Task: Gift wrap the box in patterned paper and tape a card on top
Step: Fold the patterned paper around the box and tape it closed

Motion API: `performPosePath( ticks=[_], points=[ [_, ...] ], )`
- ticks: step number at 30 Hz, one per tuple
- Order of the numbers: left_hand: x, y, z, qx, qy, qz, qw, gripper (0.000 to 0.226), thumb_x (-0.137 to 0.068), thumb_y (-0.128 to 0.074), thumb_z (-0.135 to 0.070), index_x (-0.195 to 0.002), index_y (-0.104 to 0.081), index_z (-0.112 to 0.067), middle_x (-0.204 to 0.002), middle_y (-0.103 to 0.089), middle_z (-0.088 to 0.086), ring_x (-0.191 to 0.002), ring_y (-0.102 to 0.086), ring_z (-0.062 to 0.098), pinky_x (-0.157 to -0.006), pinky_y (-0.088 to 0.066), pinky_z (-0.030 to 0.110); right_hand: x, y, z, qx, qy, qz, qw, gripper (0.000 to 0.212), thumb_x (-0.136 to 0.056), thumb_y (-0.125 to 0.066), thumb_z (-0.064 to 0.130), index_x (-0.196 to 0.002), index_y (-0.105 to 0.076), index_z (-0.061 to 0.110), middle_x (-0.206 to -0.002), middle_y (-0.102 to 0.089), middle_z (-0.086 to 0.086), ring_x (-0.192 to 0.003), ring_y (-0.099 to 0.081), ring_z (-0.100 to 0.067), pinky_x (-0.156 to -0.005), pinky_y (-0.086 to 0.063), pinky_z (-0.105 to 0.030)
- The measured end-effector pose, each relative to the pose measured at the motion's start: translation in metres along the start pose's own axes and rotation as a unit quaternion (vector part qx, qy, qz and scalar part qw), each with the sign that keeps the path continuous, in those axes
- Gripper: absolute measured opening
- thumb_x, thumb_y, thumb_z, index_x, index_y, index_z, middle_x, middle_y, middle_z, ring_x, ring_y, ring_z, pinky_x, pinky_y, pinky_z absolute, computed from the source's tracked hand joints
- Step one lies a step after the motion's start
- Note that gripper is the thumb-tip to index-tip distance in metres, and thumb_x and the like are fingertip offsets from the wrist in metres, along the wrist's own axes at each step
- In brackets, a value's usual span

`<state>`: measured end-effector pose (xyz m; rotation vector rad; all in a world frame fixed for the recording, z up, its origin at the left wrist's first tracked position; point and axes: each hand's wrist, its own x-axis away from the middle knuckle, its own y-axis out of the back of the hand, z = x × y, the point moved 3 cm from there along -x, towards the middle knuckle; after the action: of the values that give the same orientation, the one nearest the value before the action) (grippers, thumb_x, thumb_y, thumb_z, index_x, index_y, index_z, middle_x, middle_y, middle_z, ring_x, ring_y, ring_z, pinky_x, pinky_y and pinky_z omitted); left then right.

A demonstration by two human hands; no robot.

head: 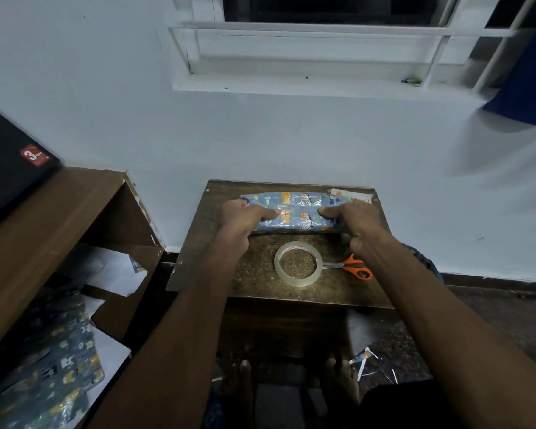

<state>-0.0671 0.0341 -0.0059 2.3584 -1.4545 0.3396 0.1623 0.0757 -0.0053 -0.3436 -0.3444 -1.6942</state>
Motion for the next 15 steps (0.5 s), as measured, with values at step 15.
performPosePath(
  ticks=[15],
  points=[
    [-0.0084, 0.0010, 0.0061, -0.046, -0.040, -0.031, 0.998, 0.018, -0.096, -0.070, -0.005, -0.114, -0.070, -0.003, -0.108, -0.071, 0.012, -0.083, -0.065, 0.018, -0.057, -0.047, 0.025, -0.0049, 0.0066, 0.0023, 0.233, 0.185, -0.122, 0.947, 0.058, -0.078, -0.089, 0.031, -0.127, -0.061, 0.016, -0.124, -0.066, -0.005, -0.110, -0.064, -0.024, -0.091, -0.056, -0.046]
  ],
)
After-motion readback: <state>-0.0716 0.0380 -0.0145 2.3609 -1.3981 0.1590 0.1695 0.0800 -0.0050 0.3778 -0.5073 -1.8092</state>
